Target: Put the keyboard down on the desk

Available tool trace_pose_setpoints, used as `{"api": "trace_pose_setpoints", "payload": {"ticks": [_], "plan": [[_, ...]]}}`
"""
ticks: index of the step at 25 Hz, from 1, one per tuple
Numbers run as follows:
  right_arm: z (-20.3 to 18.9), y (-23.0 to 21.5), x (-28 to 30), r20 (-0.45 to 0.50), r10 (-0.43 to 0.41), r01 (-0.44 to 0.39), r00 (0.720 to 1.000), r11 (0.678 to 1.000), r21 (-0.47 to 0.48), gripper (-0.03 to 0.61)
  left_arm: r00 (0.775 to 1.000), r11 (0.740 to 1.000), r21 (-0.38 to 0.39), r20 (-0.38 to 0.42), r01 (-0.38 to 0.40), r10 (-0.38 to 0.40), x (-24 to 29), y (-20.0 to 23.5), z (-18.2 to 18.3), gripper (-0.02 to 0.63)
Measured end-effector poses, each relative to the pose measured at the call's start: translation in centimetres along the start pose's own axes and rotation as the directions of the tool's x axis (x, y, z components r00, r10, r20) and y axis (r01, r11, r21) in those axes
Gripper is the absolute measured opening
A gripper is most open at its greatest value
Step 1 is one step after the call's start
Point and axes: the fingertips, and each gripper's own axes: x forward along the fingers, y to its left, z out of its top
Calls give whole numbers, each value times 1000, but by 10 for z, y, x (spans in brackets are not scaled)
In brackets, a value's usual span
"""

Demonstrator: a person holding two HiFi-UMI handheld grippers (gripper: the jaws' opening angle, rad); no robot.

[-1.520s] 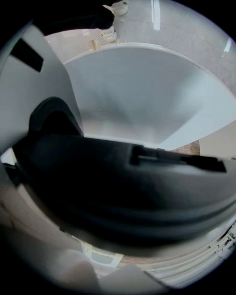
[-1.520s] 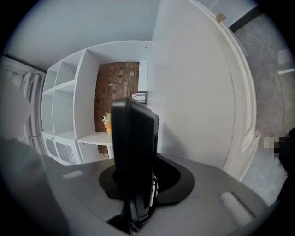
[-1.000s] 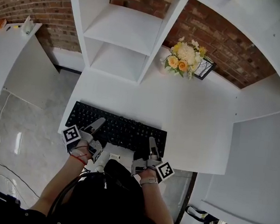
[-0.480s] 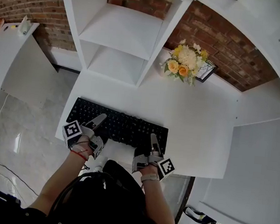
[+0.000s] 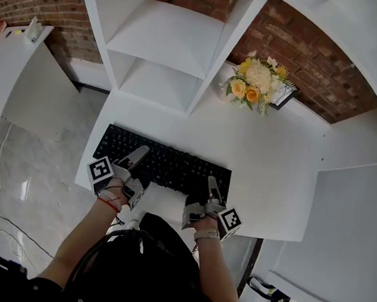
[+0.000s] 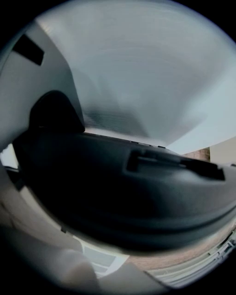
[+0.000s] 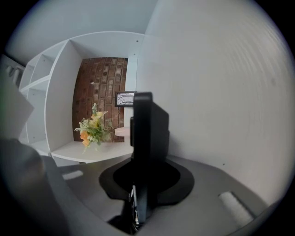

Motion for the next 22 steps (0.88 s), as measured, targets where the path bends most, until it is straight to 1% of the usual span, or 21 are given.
{"api": "trace_pose_setpoints", "payload": {"ticks": [4, 8, 11, 14, 16, 19, 20, 21, 22], "plan": [[3, -4, 1, 23, -21, 21, 1000, 1000, 10, 72, 996, 996, 26, -26, 83, -82, -2, -9, -4, 201], [2, 0, 1, 32, -41, 40, 999, 999, 18, 71, 988, 989, 52, -77, 135, -131, -10, -13, -12, 244], [7, -4, 5, 33, -28, 28, 999, 1000, 14, 71, 980, 985, 81, -142, 155, -143, -19, -12, -20, 268], [7, -2, 6, 48, -40, 40, 998, 999, 2, 72, 965, 978, 129, -229, 162, -129, -28, -10, -31, 282], [7, -2, 6, 57, -49, 48, 997, 999, 3, 72, 946, 972, 157, -301, 175, -122, -35, -9, -44, 282], [8, -3, 6, 69, -53, 53, 996, 999, 3, 74, 899, 953, 220, -427, 209, -98, -46, -6, -70, 282], [8, -3, 6, 73, -55, 55, 996, 998, 2, 74, 881, 941, 258, -467, 220, -78, -49, -5, -80, 282], [8, -3, 6, 75, -56, 56, 996, 998, 2, 74, 865, 921, 313, -499, 230, -47, -51, -4, -89, 282], [8, -3, 6, 76, -58, 58, 995, 998, 2, 74, 854, 892, 384, -521, 237, -3, -53, -2, -96, 282]]}}
